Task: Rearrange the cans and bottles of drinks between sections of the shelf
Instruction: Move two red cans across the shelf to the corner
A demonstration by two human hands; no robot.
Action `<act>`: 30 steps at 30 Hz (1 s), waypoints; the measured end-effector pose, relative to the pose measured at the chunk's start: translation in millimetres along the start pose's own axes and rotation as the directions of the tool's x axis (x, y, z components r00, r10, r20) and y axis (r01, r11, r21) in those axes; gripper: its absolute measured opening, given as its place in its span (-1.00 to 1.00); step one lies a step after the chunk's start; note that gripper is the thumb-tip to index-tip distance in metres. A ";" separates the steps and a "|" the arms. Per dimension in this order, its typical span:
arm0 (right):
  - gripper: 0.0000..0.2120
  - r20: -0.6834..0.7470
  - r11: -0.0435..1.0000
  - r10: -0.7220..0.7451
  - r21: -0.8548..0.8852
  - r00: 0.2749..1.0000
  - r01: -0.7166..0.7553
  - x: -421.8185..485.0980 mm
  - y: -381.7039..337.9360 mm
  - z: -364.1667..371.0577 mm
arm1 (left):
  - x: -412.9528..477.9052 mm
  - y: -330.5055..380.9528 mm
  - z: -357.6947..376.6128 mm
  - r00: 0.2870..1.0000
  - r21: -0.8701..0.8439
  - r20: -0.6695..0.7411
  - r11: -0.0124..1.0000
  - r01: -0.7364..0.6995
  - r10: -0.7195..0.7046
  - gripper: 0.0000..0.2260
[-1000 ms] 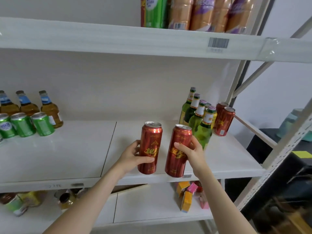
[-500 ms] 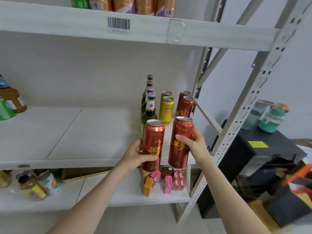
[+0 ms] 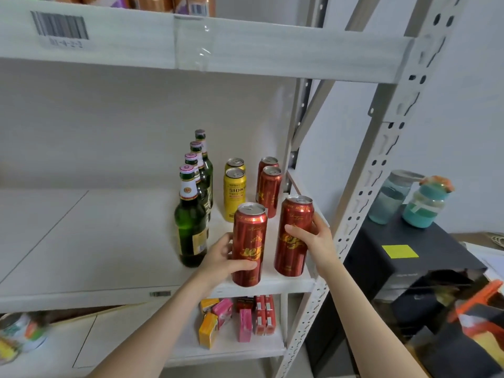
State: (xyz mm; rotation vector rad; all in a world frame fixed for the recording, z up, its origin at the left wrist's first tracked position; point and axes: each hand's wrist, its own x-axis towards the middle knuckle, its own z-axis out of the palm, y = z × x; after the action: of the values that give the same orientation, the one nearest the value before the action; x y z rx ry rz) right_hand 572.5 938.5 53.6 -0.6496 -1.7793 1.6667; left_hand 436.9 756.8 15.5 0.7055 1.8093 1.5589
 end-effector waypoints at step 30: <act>-0.24 0.028 0.995 -0.059 0.088 0.998 0.057 143.4 81.5 42.5 | 118.3 -31.2 -6.5 0.989 -0.035 -0.106 0.994 -0.106 0.102 -0.46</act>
State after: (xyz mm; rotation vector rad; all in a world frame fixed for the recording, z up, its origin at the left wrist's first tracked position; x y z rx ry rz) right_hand 438.1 1018.2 -14.0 -0.5314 -1.7201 1.7129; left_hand 355.3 836.4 -29.2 0.7214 1.8360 1.7252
